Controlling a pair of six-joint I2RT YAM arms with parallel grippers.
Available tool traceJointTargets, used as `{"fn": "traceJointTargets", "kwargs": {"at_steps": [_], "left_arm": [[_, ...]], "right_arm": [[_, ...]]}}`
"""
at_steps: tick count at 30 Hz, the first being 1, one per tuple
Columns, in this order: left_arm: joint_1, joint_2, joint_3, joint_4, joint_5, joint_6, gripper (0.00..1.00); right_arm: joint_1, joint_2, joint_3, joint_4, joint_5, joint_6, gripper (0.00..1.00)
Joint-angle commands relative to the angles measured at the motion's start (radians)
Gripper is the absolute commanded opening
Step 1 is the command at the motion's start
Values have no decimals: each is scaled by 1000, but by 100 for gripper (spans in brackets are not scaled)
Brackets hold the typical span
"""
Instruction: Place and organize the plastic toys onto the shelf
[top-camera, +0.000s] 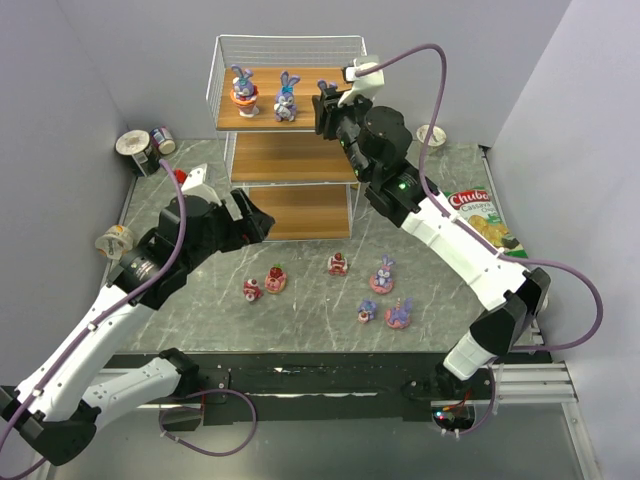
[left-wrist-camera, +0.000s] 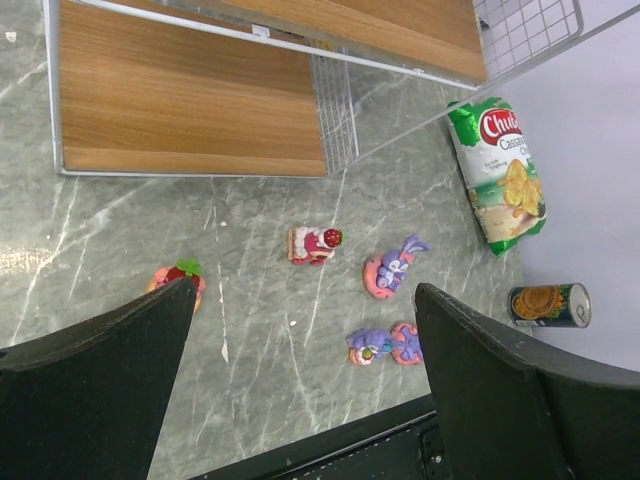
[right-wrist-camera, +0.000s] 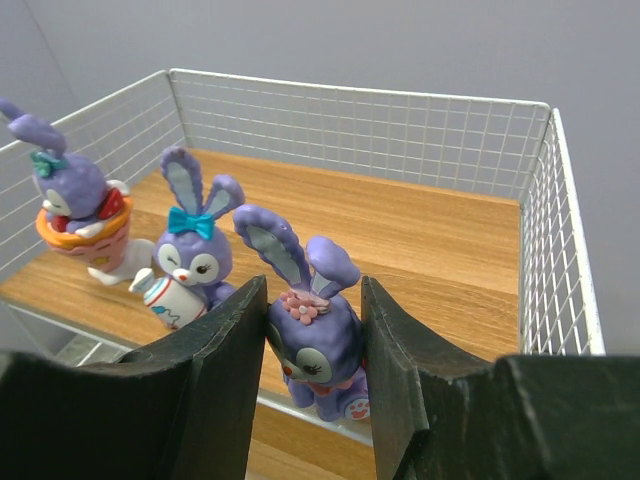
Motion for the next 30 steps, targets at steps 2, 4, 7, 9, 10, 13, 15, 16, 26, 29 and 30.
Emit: {"fn": "traceJointTargets", "kwargs": {"at_steps": [2,4,7,9,10,13,15,16,26,29,30], "left_arm": [[13,5,2,44,36,21,96],[16,5,2,44,37,20,96],[21,2,-1,44,42,18,96],[21,2,-3,44,43,18,96],[24,2,-3,44,47,18,96],[28,3,-1,42,48,18,96],[28,5,-1,41,50,18,96],[28,5,0,41,50,18,96],[35,-1,-10,38,54,15,96],[38,-3,-12,36,57,12,96],[38,-3,-12,36,57,12,96]], "right_arm": [[-19,13,50,58,18,20,0],[-20,17,47,52,23,26,0],[-25,22,49,47,26,32,0],[-28,24,46,46,29,34,0],[-29,25,46,46,30,34,0],[-31,30,52,38,32,43,0],[-32,34,58,31,40,46,0],[-34,36,62,21,49,47,1],[-48,33,53,3,72,55,14],[-51,33,44,9,64,55,18],[-49,33,44,12,55,54,19]]}}
